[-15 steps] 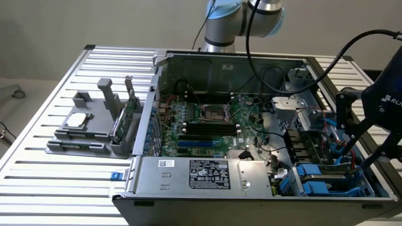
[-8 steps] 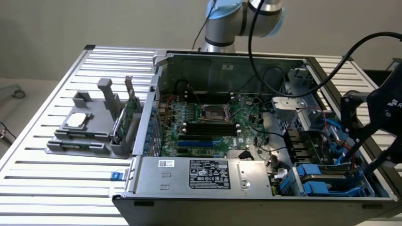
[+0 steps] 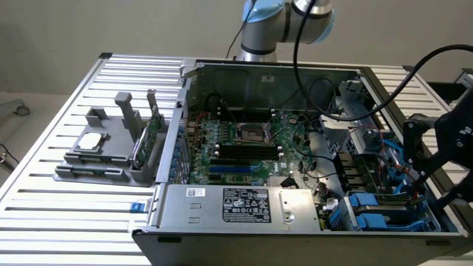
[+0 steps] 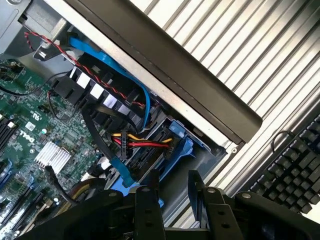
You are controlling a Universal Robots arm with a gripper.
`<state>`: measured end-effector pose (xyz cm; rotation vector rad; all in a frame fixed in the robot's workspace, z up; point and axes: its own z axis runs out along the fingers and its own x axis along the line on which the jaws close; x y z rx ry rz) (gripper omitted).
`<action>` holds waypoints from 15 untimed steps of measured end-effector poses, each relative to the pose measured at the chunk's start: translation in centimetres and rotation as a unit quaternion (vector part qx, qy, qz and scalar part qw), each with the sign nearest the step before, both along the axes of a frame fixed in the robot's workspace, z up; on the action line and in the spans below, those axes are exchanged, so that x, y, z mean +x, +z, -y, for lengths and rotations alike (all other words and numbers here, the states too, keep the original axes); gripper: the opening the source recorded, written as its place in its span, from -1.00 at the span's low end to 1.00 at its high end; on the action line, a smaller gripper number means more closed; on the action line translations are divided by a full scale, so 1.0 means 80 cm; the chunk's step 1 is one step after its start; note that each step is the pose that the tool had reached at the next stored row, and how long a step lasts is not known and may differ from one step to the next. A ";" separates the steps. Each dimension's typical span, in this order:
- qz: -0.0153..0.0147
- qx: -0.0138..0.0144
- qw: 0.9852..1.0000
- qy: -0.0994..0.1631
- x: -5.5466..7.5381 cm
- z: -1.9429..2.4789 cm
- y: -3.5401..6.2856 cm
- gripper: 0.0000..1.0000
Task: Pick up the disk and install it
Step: 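Insert the second disk wire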
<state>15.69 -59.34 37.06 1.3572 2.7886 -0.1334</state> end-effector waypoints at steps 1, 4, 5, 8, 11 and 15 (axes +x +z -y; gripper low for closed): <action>0.000 0.001 1.000 -0.002 0.000 0.0016 -0.002 -0.25; 0.000 0.003 1.000 -0.009 0.000 0.0044 -0.008 -0.25; 0.000 0.005 1.000 -0.012 0.000 0.0047 -0.010 -0.25; 0.000 0.010 1.000 -0.023 0.000 0.0050 -0.014 -0.25; 0.000 0.016 0.999 -0.036 0.000 0.0052 -0.017 -0.25; 0.000 0.023 0.998 -0.057 0.000 0.0051 -0.023 -0.25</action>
